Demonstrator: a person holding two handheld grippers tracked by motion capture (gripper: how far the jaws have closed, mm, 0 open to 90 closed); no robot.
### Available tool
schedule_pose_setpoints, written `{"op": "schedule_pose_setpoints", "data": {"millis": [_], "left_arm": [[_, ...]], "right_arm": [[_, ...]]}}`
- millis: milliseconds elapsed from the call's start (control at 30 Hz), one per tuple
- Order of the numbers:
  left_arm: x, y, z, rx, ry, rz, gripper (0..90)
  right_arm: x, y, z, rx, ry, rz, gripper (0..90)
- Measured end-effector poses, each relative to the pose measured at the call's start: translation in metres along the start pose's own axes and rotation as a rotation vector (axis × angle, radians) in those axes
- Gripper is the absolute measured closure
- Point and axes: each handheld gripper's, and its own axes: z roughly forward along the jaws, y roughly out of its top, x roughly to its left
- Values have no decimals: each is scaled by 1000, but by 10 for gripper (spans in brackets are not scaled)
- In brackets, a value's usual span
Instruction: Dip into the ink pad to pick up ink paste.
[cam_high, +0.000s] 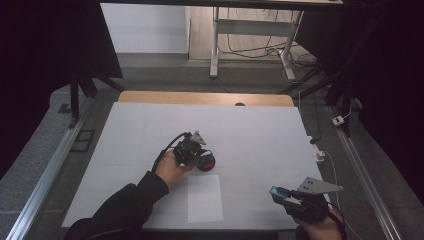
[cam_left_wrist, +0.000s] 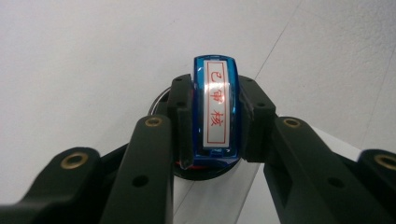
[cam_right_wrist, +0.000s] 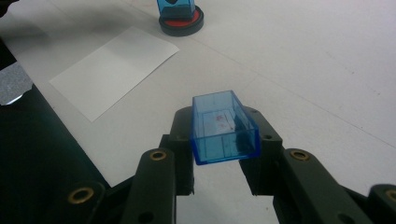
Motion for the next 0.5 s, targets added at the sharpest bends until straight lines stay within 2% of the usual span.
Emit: {"op": "schedule_pose_setpoints", "data": {"millis": [233, 300, 500], "left_arm": [[3, -1, -2, -6, -11, -16, 703], [3, -1, -5, -20, -5, -12, 703], [5, 0, -18, -63, -34, -18, 702]], "right_arm": [[0, 0, 0, -2, 2, -1, 680], [0, 0, 0, -2, 2, -2, 680], [0, 0, 0, -2, -2, -2, 680]]}}
